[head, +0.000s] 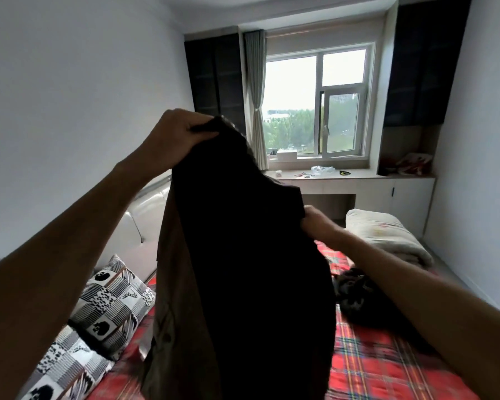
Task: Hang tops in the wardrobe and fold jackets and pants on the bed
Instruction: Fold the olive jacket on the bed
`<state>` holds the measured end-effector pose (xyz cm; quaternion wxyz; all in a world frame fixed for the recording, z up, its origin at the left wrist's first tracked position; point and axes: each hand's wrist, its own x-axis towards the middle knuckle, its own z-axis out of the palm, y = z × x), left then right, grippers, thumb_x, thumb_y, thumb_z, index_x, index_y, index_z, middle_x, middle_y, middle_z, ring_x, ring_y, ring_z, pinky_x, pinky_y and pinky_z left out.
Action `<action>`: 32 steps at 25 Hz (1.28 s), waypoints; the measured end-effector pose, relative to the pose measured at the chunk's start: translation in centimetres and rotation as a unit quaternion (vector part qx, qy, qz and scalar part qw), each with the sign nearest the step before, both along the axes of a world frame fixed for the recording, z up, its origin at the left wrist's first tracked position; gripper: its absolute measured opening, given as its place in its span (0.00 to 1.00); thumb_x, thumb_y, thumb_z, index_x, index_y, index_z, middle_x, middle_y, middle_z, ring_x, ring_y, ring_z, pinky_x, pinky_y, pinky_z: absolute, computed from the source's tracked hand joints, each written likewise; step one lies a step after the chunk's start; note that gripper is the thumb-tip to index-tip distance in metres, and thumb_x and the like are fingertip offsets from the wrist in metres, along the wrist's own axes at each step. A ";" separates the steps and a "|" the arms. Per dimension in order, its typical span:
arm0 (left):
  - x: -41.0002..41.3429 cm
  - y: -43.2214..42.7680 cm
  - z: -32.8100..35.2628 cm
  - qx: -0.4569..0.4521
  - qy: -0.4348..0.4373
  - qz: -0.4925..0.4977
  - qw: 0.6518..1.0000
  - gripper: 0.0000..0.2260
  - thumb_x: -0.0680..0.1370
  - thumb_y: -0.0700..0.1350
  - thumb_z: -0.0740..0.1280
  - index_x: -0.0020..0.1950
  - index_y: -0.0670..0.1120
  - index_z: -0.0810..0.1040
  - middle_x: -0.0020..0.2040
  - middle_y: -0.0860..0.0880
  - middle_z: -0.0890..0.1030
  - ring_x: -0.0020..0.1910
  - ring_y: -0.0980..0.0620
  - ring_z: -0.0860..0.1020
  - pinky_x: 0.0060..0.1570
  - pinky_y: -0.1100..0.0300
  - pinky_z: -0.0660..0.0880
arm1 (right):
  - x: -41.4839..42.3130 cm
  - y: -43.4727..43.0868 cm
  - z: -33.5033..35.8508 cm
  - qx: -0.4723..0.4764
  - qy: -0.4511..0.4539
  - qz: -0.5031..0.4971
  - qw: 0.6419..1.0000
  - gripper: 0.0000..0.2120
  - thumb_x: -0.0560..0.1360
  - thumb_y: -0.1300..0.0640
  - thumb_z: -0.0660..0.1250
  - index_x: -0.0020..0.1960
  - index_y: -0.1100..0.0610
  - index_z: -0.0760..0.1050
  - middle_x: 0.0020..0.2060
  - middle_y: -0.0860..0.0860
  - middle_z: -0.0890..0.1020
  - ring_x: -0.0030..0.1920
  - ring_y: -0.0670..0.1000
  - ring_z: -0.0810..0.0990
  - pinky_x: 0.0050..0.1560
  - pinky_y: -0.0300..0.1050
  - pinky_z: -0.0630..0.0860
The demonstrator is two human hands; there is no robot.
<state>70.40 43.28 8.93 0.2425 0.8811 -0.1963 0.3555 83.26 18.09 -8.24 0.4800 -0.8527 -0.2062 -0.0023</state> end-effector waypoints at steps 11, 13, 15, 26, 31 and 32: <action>4.3 -11.9 -9.2 0.005 0.362 -0.135 0.922 0.17 0.77 0.36 0.69 0.58 0.57 0.83 0.50 0.46 0.86 0.51 0.41 0.82 0.53 0.48 0.78 | 1.1 -16.0 13.2 0.315 -0.038 -0.160 0.935 0.28 0.73 0.72 0.46 0.43 0.51 0.81 0.45 0.56 0.81 0.42 0.56 0.79 0.37 0.44 0.77; 4.7 -13.3 -11.1 -0.004 0.460 -0.207 0.864 0.14 0.77 0.36 0.69 0.61 0.47 0.82 0.52 0.38 0.84 0.48 0.40 0.82 0.49 0.49 0.80 | -0.3 -15.7 13.9 0.311 -0.053 -0.119 0.941 0.28 0.73 0.73 0.46 0.45 0.53 0.82 0.45 0.58 0.81 0.40 0.56 0.79 0.31 0.41 0.76; 5.0 -14.7 -12.8 -0.034 0.500 -0.272 0.821 0.13 0.77 0.39 0.68 0.60 0.45 0.82 0.55 0.36 0.82 0.50 0.42 0.82 0.51 0.51 0.80 | -1.6 -15.3 14.4 0.304 -0.083 -0.104 0.943 0.27 0.72 0.73 0.47 0.44 0.54 0.83 0.48 0.59 0.82 0.44 0.57 0.81 0.35 0.42 0.78; 11.4 -27.6 -19.9 -0.134 0.413 -0.290 0.853 0.39 0.71 0.33 0.74 0.77 0.45 0.59 0.69 0.46 0.68 0.68 0.51 0.67 0.56 0.64 0.75 | -4.2 -22.1 15.6 0.341 -0.052 -0.129 0.930 0.13 0.78 0.60 0.61 0.40 0.53 0.81 0.38 0.51 0.83 0.46 0.54 0.81 0.45 0.45 0.81; 13.0 -33.4 -26.7 -0.084 0.494 -0.308 0.809 0.45 0.64 0.52 0.81 0.75 0.48 0.62 0.64 0.45 0.73 0.68 0.45 0.70 0.67 0.46 0.72 | -4.0 -26.9 15.9 0.453 -0.034 -0.117 0.883 0.06 0.75 0.58 0.66 0.49 0.59 0.80 0.42 0.56 0.82 0.44 0.56 0.82 0.50 0.49 0.81; 13.0 -33.9 -27.7 -0.084 0.487 -0.297 0.817 0.41 0.66 0.49 0.80 0.74 0.46 0.64 0.61 0.46 0.74 0.66 0.45 0.72 0.66 0.46 0.72 | -3.6 -28.0 15.6 0.464 -0.023 -0.122 0.877 0.11 0.73 0.57 0.68 0.53 0.59 0.80 0.46 0.57 0.82 0.47 0.57 0.82 0.57 0.52 0.80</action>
